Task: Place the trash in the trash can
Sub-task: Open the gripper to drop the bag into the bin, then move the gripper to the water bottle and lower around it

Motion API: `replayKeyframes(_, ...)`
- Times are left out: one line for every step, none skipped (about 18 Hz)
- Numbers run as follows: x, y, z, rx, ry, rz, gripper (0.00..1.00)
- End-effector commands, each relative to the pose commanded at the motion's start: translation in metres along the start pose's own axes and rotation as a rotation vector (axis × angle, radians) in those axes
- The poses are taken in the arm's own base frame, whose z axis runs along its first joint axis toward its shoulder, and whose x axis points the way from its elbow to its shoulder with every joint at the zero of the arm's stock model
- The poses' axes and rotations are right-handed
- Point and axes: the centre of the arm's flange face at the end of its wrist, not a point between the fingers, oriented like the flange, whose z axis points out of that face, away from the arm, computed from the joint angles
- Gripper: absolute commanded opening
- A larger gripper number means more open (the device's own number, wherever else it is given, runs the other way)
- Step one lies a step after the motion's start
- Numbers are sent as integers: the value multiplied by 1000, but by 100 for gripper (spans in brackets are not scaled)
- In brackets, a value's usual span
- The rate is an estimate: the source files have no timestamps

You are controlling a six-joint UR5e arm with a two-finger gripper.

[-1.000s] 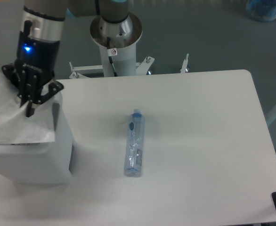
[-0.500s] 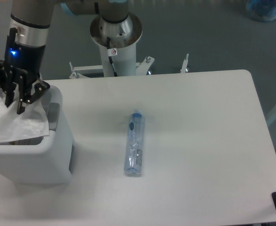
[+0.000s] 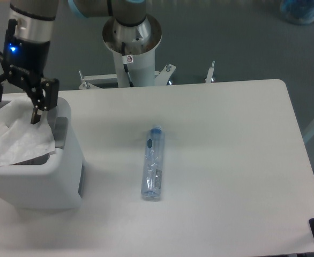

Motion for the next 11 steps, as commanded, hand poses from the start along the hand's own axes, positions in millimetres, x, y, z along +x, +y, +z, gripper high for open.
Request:
replayKeyframes(-21, 2, -4, 3, -24, -28, 100)
replayKeyframes(-44, 6, -8, 3, -51, -62, 100)
replayKeyframes(-66, 11, -10, 1, -74, -93, 100)
replayKeyframes(-88, 17, -13, -1, -97, -122, 100)
replayKeyframes(-111, 24, -14, -7, -118, -154, 100)
replayKeyframes(-133, 31, -12, -16, -134, -186, 100)
replayKeyframes(-155, 37, -5, -30, -144, -213, 100)
replayKeyframes(-176, 45, 5, -49, -149, -225, 100)
replayKeyframes(-196, 52, 17, -73, -149, -219, 100)
replayKeyframes(-209, 55, 31, -94, -142, -211, 100)
replayKeyframes(-219, 59, 42, -111, -139, -219, 100)
